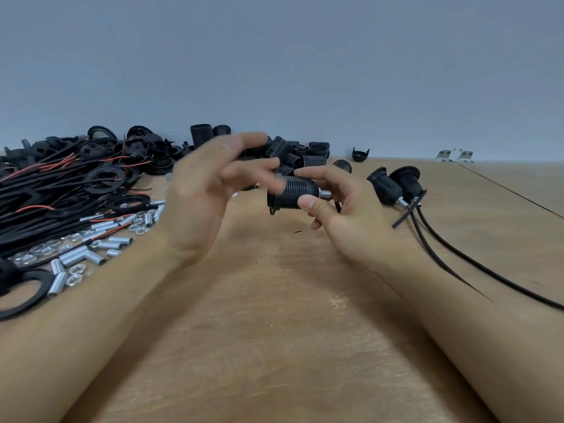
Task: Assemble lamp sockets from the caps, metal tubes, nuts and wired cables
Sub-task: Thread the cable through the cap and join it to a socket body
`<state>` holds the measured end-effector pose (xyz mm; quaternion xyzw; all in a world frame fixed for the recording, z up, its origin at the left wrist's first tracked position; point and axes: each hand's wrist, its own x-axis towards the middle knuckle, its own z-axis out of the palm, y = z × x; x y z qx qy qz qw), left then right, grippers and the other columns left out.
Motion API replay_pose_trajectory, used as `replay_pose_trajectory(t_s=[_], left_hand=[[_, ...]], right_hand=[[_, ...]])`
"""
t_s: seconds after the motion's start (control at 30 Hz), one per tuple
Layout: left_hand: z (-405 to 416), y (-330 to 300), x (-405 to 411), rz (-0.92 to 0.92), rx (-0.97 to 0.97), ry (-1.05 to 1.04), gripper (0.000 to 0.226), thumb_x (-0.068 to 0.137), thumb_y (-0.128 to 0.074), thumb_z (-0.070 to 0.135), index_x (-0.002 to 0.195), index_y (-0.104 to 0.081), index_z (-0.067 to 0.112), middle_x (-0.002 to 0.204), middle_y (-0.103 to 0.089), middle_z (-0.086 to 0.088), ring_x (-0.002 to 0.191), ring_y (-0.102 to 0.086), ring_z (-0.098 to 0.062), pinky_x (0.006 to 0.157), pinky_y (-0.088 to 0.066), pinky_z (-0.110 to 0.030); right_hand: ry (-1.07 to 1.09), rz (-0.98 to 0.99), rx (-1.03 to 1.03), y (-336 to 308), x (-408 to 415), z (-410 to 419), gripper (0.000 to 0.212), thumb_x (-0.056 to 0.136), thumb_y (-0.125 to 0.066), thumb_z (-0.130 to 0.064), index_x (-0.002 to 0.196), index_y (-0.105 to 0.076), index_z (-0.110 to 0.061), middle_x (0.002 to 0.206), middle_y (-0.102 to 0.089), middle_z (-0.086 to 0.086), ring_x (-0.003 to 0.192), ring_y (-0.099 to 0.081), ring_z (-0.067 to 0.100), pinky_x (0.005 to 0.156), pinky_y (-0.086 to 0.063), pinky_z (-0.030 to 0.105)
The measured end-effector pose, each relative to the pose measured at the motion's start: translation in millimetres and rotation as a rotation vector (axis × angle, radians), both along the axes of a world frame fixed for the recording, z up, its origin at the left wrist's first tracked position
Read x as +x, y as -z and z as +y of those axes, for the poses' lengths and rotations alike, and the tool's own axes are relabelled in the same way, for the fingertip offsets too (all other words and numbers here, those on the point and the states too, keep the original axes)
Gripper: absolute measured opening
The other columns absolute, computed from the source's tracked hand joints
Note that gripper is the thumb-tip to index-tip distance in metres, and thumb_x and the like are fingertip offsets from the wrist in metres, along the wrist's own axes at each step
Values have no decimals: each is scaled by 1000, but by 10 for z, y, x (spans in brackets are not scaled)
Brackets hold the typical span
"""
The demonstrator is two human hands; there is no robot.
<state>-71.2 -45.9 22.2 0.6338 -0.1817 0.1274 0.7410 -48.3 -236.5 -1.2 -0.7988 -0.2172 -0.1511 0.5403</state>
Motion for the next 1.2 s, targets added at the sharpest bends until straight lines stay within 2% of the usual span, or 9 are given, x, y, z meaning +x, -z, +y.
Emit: replay_pose_trajectory(t_s=[0.07,0.23,0.4,0.63,0.73,0.83,0.9,1.0,1.2], left_hand=[[35,-36,-2,-17,-75,-43,39,95,-41,36,106,-68,11,72,-74,-7,101,-70,-27,87,-53,-33],[-36,65,19,14,150,-117,27,92,-58,25,117,-65,17,111,-74,-1,114,-65,-19,100,-50,-45],[55,-61,-1,-75,-168,-117,28,90,-49,28,96,-68,8,71,-74,-8,78,-70,-28,76,-54,-30],[7,111,68,-98,118,-309,14,97,-55,9,95,-68,16,65,-71,0,60,-61,-11,61,-47,-20],[-23,194,62,-181,329,-322,13,95,-59,13,97,-66,23,69,-72,5,64,-62,-7,62,-47,-16],[-38,263,33,-272,581,-321,15,94,-62,11,97,-68,25,72,-71,7,61,-56,-9,56,-38,-9],[-52,299,23,-290,724,-259,16,93,-63,12,102,-68,24,75,-69,8,65,-56,-10,57,-40,-10],[-45,343,49,-277,884,-196,22,93,-65,18,113,-65,27,85,-68,12,80,-58,-3,67,-46,-14],[90,387,129,-240,1052,-220,13,93,-63,25,103,-71,23,92,-63,19,95,-51,14,72,-37,1]], right_hand=[[9,-7,11,-8,-3,11,31,89,-66,-11,113,-66,-31,100,-67,-8,82,-63,17,75,-57,48],[25,-8,-9,-8,-12,22,31,85,-65,-22,114,-66,-32,97,-66,-17,92,-62,6,79,-57,43],[96,-151,-43,-12,-10,0,34,89,-69,-12,120,-64,-24,105,-63,-18,82,-58,1,75,-47,18],[424,-1187,-73,-528,-264,-141,26,88,-67,10,113,-63,14,109,-56,21,89,-58,16,81,-45,7],[630,-1394,-164,-710,-223,-364,21,90,-66,8,110,-65,11,105,-60,24,88,-59,19,80,-45,9],[861,-1259,-385,-679,-122,-580,22,97,-62,-8,116,-72,-10,111,-69,13,83,-64,31,60,-46,26],[937,-904,-531,-569,-43,-642,28,97,-61,-16,123,-67,-20,119,-66,7,87,-61,33,58,-36,31],[875,-395,-590,-323,164,-686,36,95,-58,-11,130,-55,-16,129,-52,11,94,-60,36,64,-35,36],[995,-38,-732,-96,419,-750,34,99,-49,-29,119,-50,-1,118,-59,22,113,-49,41,78,-34,40]])
